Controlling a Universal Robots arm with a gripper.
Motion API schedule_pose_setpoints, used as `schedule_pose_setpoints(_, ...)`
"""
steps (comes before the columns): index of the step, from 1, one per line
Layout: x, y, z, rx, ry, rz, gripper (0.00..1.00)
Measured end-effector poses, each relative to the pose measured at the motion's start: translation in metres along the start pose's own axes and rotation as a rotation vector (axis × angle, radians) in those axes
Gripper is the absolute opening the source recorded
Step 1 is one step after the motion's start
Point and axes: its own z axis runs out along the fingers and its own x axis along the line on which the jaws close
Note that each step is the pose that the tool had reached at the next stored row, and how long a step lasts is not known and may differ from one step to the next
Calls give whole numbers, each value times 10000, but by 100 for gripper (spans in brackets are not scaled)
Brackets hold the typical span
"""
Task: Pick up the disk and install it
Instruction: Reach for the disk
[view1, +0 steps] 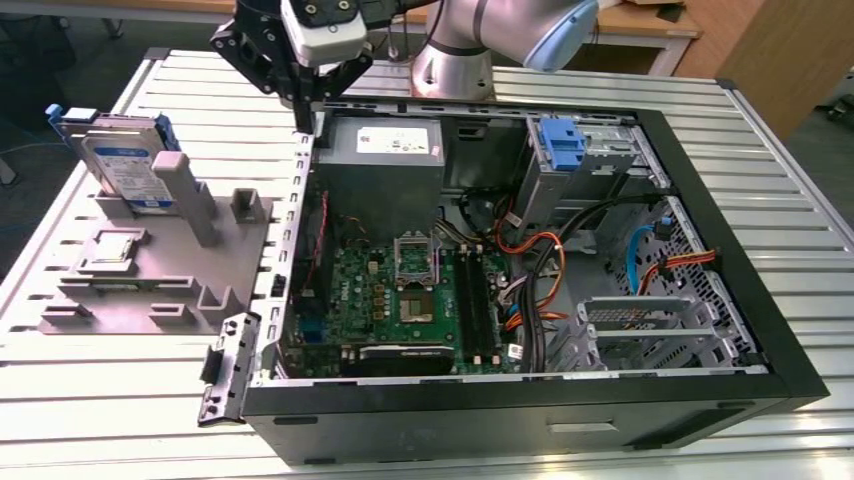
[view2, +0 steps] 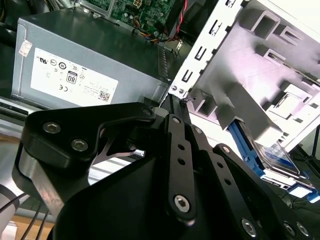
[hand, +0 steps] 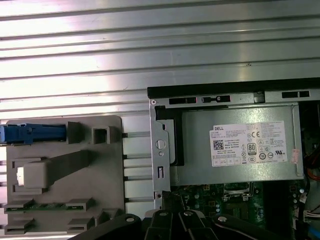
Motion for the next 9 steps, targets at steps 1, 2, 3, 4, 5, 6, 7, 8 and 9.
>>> schedule_pose_setpoints(1,1,0,2,0,6,0,10)
schedule_pose_setpoints(2,2,0,3,1,12,1,10)
schedule_pose_setpoints(3,3,0,4,2,17,1,10)
schedule_pose_setpoints(4,4,-1,5,2,21,2,10)
schedule_pose_setpoints(5,6,-1,6,2,25,2,10)
schedule_pose_setpoints(6,7,-1,7,2,30,2,10)
schedule_pose_setpoints(7,8,-1,9,2,34,1,10)
schedule_pose_setpoints(8,10,-1,10,2,38,2,10)
schedule_pose_setpoints(9,12,-1,12,3,44,3,10)
